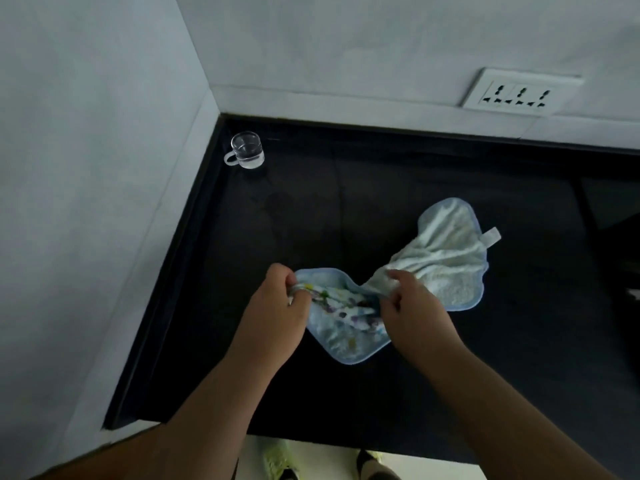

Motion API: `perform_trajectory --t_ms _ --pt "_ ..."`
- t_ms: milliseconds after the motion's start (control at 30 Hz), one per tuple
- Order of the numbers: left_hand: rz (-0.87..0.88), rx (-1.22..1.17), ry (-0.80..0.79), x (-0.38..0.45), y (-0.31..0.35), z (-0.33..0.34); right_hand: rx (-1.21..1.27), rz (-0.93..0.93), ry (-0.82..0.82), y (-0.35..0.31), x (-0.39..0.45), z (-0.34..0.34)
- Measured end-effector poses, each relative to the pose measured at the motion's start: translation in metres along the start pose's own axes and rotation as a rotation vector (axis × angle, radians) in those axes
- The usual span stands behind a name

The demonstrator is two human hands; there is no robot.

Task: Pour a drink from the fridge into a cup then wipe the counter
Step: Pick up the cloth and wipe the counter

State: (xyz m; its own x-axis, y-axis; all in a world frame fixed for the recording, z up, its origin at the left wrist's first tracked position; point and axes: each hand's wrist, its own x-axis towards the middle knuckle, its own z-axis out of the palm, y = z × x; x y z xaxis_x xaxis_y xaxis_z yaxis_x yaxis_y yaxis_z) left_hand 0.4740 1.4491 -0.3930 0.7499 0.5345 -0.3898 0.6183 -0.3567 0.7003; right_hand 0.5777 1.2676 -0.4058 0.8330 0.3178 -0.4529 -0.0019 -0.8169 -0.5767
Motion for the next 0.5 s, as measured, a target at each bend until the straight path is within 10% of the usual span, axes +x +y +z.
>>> perform_trajectory --t_ms 500 --pt "0.199 -0.117 -0.211 -0.064 0.079 -0.028 0.398 -0.386 0.307 -0.090 -0.088 -0.117"
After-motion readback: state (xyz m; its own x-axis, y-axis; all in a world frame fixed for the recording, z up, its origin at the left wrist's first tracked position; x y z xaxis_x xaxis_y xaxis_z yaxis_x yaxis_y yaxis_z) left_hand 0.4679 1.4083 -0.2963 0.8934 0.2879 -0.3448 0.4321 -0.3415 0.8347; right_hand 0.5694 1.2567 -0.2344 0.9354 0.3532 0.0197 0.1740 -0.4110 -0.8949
